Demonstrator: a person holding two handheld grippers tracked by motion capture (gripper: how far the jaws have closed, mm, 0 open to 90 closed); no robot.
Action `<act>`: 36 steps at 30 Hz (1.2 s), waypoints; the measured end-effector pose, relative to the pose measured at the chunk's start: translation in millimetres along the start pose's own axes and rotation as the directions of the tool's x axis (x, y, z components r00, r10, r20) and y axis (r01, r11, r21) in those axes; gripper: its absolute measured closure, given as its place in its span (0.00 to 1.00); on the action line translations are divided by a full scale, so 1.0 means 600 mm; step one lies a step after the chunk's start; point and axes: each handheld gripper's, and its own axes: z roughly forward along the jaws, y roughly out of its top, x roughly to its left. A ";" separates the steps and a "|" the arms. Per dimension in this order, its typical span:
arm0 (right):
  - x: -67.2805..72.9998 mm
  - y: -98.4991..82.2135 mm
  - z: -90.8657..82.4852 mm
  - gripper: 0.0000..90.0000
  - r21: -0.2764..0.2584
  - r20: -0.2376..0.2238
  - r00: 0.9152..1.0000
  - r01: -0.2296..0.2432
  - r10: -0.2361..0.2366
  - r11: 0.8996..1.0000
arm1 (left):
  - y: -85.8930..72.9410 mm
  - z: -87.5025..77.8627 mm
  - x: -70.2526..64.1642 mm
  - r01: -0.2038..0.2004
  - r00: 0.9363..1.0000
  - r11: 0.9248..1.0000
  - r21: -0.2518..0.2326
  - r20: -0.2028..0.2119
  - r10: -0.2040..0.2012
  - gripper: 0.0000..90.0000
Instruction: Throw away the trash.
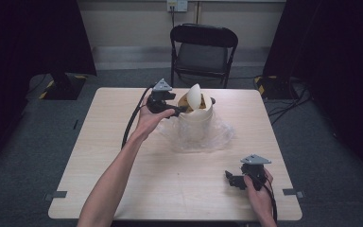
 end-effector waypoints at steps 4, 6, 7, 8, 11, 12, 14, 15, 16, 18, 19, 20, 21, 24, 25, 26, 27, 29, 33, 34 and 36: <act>0.000 0.000 0.000 0.10 0.000 0.000 1.000 0.000 0.000 1.000 | -0.005 -0.023 0.003 0.024 1.000 0.999 -0.027 0.005 -0.024 0.19; 0.000 0.000 0.000 0.10 0.000 0.000 1.000 0.000 0.000 1.000 | -0.009 -0.028 0.004 0.029 1.000 0.999 -0.024 0.001 -0.029 0.19; 0.000 0.000 0.000 0.10 0.000 0.000 1.000 0.000 0.000 1.000 | -0.012 -0.031 0.005 0.026 1.000 1.000 -0.009 -0.001 -0.026 0.20; 0.000 0.000 0.000 0.10 0.000 0.000 1.000 0.000 0.000 1.000 | -0.015 -0.034 0.005 0.026 1.000 1.000 0.000 0.000 -0.026 0.20; 0.000 0.000 0.000 0.10 0.002 -0.001 1.000 -0.003 0.003 1.000 | -0.023 -0.049 0.008 0.058 0.998 0.998 -0.034 0.013 -0.058 0.20; 0.000 0.000 0.000 0.10 0.002 -0.001 1.000 -0.003 0.003 1.000 | -0.025 -0.053 0.009 0.062 0.998 0.997 -0.037 0.014 -0.061 0.20; 0.000 0.000 0.000 0.10 0.002 -0.001 1.000 -0.003 0.003 1.000 | -0.029 -0.061 0.009 0.058 0.998 0.998 -0.032 0.009 -0.058 0.20; 0.000 0.000 0.000 0.10 0.002 0.000 1.000 -0.003 0.003 1.000 | -0.034 -0.068 0.010 0.057 0.998 0.998 -0.035 0.003 -0.057 0.20; 0.000 0.000 0.000 0.10 0.002 0.000 1.000 -0.003 0.003 1.000 | -0.034 -0.068 0.010 0.057 0.998 0.998 -0.035 0.003 -0.057 0.19; 0.000 0.000 0.000 0.10 0.001 0.000 1.000 -0.001 0.001 1.000 | -0.040 -0.077 0.009 0.064 0.998 0.997 -0.045 -0.005 -0.064 0.19; 0.000 0.000 0.000 0.10 0.002 0.000 1.000 -0.004 0.004 1.000 | -0.046 -0.082 0.009 0.062 0.998 0.997 -0.047 -0.006 -0.063 0.19; 0.000 0.000 0.000 0.10 0.002 0.000 1.000 -0.003 0.003 1.000 | -0.049 -0.085 0.008 0.061 0.998 0.997 -0.041 -0.013 -0.061 0.18; 0.000 0.000 0.000 0.10 0.002 0.000 1.000 -0.004 0.004 1.000 | -0.053 -0.088 0.008 0.061 0.998 0.997 -0.041 -0.014 -0.062 0.18; 0.000 0.000 0.000 0.10 0.001 0.000 1.000 -0.002 0.002 1.000 | -0.067 -0.097 0.007 0.065 0.998 0.997 -0.029 -0.023 -0.066 0.18; 0.000 0.000 0.000 0.10 0.001 0.000 1.000 -0.001 0.001 1.000 | -0.071 -0.100 0.008 0.065 0.998 0.997 -0.030 -0.023 -0.065 0.18; 0.000 0.000 0.000 0.10 0.001 0.000 1.000 -0.001 0.001 1.000 | -0.076 -0.103 0.008 0.070 0.997 0.997 -0.031 -0.025 -0.071 0.18; 0.000 0.000 0.000 0.10 0.001 0.000 1.000 -0.001 0.001 1.000 | -0.083 -0.108 0.010 0.077 0.997 0.997 -0.028 -0.021 -0.078 0.18; 0.000 0.000 0.000 0.10 0.000 0.000 1.000 -0.001 0.001 1.000 | -0.092 -0.114 0.009 0.081 0.996 0.997 -0.017 -0.030 -0.081 0.18; 0.000 0.000 0.000 0.10 0.000 0.000 1.000 -0.001 0.001 1.000 | -0.104 -0.130 0.010 0.094 0.995 0.995 -0.013 -0.030 -0.095 0.18; 0.000 0.000 0.000 0.10 0.000 0.000 1.000 -0.001 0.001 1.000 | -0.104 -0.130 0.010 0.094 0.995 0.995 -0.013 -0.030 -0.095 0.18; 0.000 0.000 0.000 0.10 0.000 0.000 1.000 0.000 0.000 1.000 | -0.110 -0.138 0.009 0.095 0.995 0.995 -0.022 -0.035 -0.096 0.18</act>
